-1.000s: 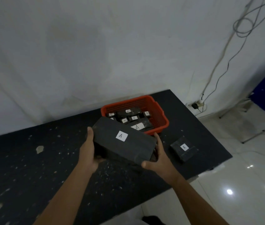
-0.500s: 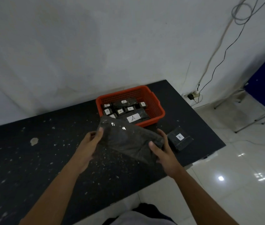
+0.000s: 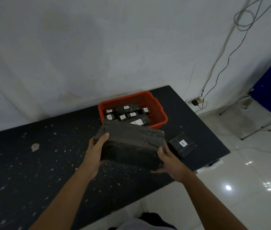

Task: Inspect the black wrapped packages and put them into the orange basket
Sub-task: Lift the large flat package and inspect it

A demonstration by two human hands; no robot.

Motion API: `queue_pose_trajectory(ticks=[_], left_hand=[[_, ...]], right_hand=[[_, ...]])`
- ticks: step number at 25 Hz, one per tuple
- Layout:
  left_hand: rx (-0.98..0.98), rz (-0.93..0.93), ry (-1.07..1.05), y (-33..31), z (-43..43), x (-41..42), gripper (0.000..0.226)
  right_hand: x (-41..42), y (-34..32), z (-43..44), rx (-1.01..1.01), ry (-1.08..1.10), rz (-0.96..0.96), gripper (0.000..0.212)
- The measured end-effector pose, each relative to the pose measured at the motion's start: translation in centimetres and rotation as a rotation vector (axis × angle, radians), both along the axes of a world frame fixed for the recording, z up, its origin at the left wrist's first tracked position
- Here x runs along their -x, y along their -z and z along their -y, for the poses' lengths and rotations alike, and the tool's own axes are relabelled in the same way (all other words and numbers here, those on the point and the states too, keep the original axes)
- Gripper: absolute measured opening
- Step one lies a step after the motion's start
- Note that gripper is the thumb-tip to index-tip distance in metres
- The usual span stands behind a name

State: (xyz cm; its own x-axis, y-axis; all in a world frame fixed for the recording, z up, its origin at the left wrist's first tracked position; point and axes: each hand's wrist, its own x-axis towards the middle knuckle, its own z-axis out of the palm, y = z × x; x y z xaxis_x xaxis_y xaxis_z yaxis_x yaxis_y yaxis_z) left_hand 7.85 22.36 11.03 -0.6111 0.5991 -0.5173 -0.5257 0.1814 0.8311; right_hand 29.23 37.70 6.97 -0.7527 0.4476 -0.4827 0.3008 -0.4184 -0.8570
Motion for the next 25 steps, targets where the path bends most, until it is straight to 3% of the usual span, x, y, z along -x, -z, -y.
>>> queue_pose_trajectory(ticks=[2,4,8,10,13,16,19,21,23,25], left_hand=[[0.061,0.011,0.033,-0.1,-0.1,0.2,0.079],[0.128,-0.058,0.168,0.0,0.0,0.5,0.087],[0.192,-0.294,0.409,0.2,0.6,0.3,0.097],[0.161,-0.447,0.48,0.3,1.0,0.1,0.095],[0.214,-0.534,0.512,0.5,0.9,0.5,0.116],[0.268,-0.626,0.478,0.1,0.4,0.0,0.105],[0.218,-0.475,0.432,-0.3,0.2,-0.1,0.087],[0.217,-0.361,0.393,0.0,0.3,0.1,0.096],[0.23,-0.347,0.361,0.5,0.4,0.2,0.086],[0.193,-0.381,0.365,0.6,0.7,-0.1,0.061]], right_hand=[[-0.6,0.5,0.1,-0.194,-0.074,-0.009,0.124],[-0.9,0.4,-0.2,-0.304,-0.037,-0.005,0.112],[-1.1,-1.1,-1.1,-0.316,0.044,0.008,0.056],[-1.5,-1.3,-1.8,-0.279,0.039,0.062,0.061],[-2.2,-0.7,-2.2,-0.287,-0.058,0.103,0.077],[-2.3,-0.6,-2.2,-0.272,-0.06,0.085,0.089],[-2.4,0.1,-2.8,-0.3,-0.084,0.071,0.098],[-2.5,0.5,-3.1,-0.219,-0.103,0.046,0.11],[-2.4,0.7,-2.9,-0.116,-0.068,0.062,0.093],[-1.8,0.7,-3.0,0.069,0.063,0.058,0.075]])
